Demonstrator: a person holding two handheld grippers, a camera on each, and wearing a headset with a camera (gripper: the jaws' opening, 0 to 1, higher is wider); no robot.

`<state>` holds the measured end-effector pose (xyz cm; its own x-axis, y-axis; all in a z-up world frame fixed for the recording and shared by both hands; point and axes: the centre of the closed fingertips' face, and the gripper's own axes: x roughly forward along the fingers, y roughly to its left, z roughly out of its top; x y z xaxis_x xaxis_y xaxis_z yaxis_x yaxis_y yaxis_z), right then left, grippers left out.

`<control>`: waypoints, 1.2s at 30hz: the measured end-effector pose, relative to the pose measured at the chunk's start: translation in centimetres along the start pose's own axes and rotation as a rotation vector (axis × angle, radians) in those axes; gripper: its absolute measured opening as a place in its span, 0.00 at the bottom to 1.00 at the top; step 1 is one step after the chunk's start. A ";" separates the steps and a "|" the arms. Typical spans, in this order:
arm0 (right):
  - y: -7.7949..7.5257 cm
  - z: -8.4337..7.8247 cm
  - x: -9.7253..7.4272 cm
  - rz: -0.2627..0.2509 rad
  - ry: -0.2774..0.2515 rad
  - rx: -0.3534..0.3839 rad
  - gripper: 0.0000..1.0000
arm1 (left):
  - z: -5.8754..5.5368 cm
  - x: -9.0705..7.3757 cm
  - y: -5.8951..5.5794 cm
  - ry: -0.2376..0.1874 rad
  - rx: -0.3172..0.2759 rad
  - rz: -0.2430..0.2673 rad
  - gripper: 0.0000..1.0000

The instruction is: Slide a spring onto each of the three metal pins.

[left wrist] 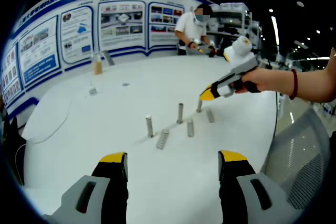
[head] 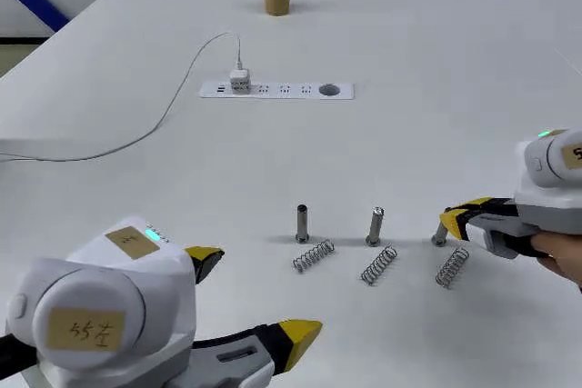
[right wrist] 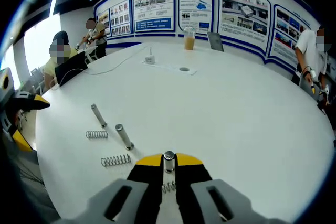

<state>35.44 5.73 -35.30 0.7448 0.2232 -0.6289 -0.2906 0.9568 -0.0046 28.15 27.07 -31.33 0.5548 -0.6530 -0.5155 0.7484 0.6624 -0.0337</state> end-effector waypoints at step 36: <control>0.4 0.8 -2.3 0.046 -0.087 0.058 0.42 | -0.4 1.8 1.7 0.027 0.048 0.010 0.68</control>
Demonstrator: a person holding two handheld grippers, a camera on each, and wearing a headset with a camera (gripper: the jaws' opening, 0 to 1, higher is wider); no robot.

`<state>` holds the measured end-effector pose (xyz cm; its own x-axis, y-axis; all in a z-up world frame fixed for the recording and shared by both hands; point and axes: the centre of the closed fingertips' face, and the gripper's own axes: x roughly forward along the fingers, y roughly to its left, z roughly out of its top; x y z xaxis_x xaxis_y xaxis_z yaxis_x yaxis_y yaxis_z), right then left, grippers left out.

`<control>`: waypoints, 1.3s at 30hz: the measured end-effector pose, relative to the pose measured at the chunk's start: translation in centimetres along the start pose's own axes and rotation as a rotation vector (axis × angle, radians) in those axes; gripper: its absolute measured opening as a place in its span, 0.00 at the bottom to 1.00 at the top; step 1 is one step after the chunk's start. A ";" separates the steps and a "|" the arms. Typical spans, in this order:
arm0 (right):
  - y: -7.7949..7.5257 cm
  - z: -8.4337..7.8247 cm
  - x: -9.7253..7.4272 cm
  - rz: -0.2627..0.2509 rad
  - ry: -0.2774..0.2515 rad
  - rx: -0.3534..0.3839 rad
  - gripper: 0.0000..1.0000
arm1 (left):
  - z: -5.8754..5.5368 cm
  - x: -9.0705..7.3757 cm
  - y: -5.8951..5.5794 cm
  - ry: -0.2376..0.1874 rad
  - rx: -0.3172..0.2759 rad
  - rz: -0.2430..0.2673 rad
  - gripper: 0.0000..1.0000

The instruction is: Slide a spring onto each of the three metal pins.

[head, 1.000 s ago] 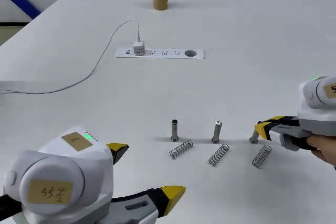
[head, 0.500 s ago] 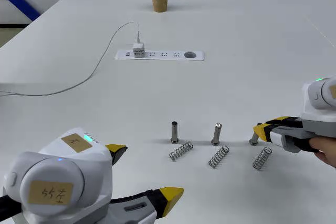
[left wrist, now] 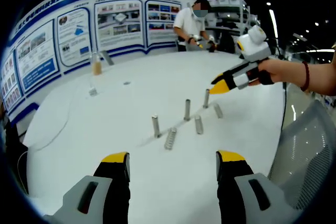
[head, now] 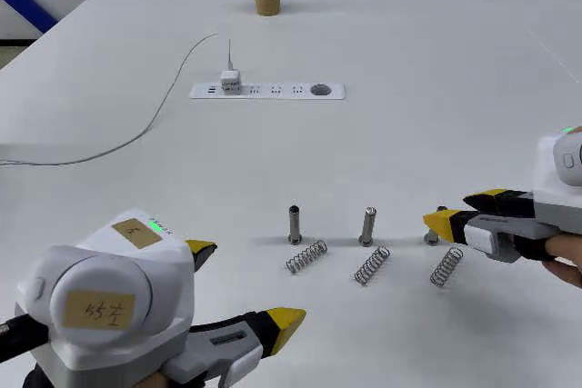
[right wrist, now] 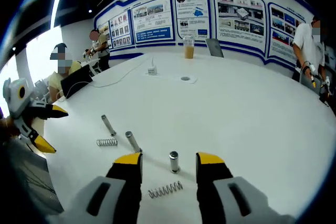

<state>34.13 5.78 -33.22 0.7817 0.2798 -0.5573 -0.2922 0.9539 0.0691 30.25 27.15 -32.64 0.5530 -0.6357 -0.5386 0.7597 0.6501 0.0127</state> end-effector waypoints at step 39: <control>4.5 -2.0 -2.5 0.208 -0.054 -0.018 0.80 | -1.9 7.3 0.7 0.073 0.127 -0.108 0.34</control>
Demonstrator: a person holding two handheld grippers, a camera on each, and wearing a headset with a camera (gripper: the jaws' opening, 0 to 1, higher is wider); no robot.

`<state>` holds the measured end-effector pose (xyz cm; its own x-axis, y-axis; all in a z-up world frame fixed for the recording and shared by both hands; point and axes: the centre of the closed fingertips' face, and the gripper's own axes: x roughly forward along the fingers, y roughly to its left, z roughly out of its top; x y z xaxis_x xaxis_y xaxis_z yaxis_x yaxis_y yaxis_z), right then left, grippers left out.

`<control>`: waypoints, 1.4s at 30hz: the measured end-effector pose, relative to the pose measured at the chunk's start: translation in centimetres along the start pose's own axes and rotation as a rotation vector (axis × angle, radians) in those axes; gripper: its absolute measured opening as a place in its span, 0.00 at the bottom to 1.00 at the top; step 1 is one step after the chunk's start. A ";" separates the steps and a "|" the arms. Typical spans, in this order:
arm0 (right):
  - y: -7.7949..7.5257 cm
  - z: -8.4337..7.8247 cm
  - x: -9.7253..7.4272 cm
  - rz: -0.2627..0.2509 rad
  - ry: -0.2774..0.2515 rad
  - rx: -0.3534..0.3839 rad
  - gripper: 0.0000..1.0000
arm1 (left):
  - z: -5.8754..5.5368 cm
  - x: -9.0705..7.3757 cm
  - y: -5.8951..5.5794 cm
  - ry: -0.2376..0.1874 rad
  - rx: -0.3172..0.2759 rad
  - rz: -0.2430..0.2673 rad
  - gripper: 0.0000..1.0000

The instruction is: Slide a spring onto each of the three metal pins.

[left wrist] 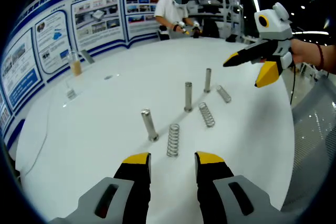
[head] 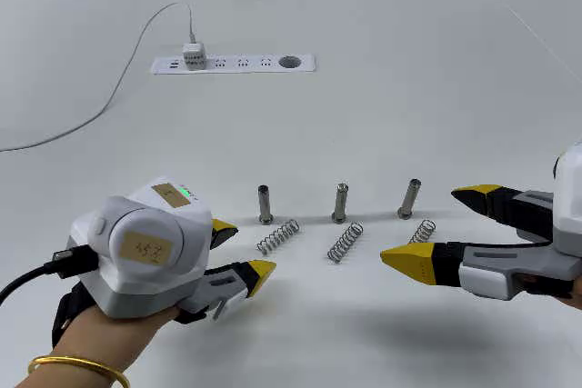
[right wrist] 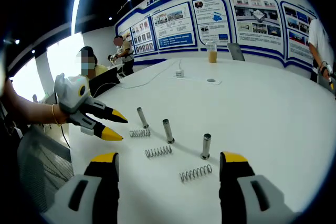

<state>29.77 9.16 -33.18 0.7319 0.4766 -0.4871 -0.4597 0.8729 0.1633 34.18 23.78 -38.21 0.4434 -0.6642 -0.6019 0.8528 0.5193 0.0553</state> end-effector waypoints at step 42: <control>0.7 -1.0 -0.4 -0.008 0.004 0.059 0.77 | -0.4 2.3 -0.6 0.019 0.002 -0.071 0.10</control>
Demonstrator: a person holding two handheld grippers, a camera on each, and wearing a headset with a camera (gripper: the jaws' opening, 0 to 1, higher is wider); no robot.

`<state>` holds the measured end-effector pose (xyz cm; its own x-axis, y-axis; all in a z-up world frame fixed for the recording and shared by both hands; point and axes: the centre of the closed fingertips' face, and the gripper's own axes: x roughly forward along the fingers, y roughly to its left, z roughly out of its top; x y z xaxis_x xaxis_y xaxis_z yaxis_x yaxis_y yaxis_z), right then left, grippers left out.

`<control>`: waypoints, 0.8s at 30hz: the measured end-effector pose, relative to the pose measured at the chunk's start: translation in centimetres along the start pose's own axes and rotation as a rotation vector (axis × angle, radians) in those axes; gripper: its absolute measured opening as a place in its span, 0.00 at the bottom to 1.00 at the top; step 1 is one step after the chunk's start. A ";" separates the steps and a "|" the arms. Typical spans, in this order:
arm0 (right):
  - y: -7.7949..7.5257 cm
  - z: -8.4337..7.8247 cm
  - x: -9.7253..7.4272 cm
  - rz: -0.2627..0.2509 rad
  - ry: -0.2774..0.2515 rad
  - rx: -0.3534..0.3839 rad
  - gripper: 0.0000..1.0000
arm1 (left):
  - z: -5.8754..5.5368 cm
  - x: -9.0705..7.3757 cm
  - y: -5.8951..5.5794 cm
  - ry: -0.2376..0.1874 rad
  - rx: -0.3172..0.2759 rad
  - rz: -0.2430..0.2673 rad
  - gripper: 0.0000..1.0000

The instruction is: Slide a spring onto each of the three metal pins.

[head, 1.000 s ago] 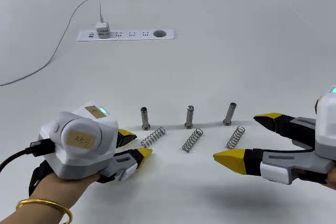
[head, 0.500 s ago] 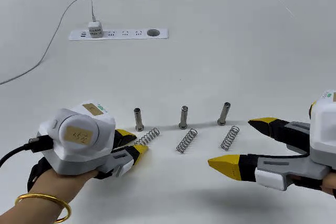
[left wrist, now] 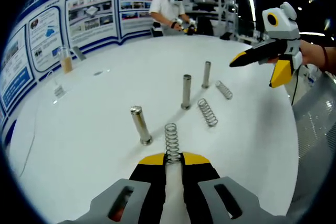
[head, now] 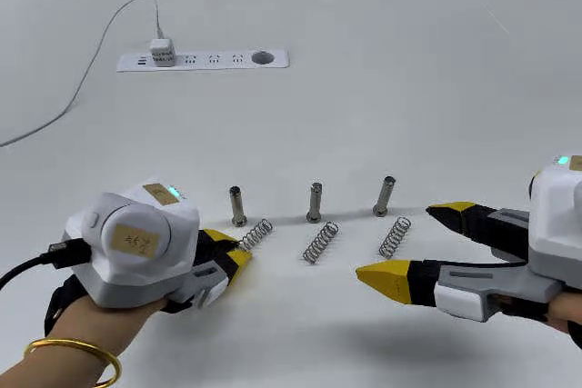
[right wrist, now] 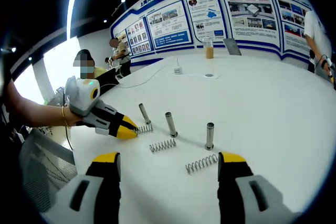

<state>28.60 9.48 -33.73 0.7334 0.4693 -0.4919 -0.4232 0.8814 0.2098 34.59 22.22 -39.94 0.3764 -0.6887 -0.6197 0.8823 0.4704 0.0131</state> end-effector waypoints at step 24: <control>4.2 3.1 1.1 0.132 -0.129 0.197 0.60 | 4.1 -4.8 -3.4 -0.215 0.011 -0.007 0.10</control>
<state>29.29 13.91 -30.73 0.7459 0.5729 -0.3398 -0.4173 0.7995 0.4320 30.98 21.69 -33.79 0.4208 -0.7942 -0.4383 0.8878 0.4599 0.0190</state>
